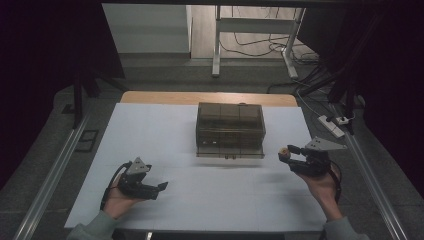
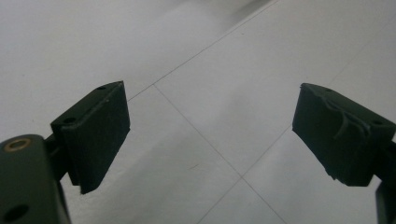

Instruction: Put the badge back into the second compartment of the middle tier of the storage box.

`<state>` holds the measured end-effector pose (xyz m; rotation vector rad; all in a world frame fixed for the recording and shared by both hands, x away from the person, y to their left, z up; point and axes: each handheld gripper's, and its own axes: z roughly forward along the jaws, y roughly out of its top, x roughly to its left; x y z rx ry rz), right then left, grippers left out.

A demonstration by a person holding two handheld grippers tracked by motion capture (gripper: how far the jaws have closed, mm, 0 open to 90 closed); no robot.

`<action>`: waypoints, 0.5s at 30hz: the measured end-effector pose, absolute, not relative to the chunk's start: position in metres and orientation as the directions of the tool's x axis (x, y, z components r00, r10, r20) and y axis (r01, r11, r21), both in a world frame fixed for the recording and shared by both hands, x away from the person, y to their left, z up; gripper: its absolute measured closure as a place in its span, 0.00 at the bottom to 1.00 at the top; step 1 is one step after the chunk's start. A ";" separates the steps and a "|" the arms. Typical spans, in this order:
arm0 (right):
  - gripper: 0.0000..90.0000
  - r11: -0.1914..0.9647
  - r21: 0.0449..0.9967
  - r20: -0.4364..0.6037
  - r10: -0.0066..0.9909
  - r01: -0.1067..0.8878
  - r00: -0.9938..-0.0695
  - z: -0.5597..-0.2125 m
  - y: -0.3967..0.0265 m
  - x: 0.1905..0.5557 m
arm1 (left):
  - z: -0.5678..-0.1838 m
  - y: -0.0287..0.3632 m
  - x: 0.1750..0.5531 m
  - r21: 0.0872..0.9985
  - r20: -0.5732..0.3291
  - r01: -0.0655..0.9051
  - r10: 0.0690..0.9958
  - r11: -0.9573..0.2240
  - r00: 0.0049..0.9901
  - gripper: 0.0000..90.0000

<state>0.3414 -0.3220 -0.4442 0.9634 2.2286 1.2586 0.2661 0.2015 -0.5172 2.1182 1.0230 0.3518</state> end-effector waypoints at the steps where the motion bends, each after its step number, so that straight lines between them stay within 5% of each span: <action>1: 0.53 0.354 0.862 -0.013 0.731 0.363 -0.682 -0.444 -0.320 0.342 | -0.517 0.201 0.266 0.725 -0.070 0.557 0.762 -0.404 0.644 0.13; 15: 0.52 0.359 0.866 -0.018 0.717 0.347 -0.697 -0.440 -0.308 0.346 | -0.517 0.203 0.266 0.725 -0.069 0.558 0.763 -0.405 0.643 0.13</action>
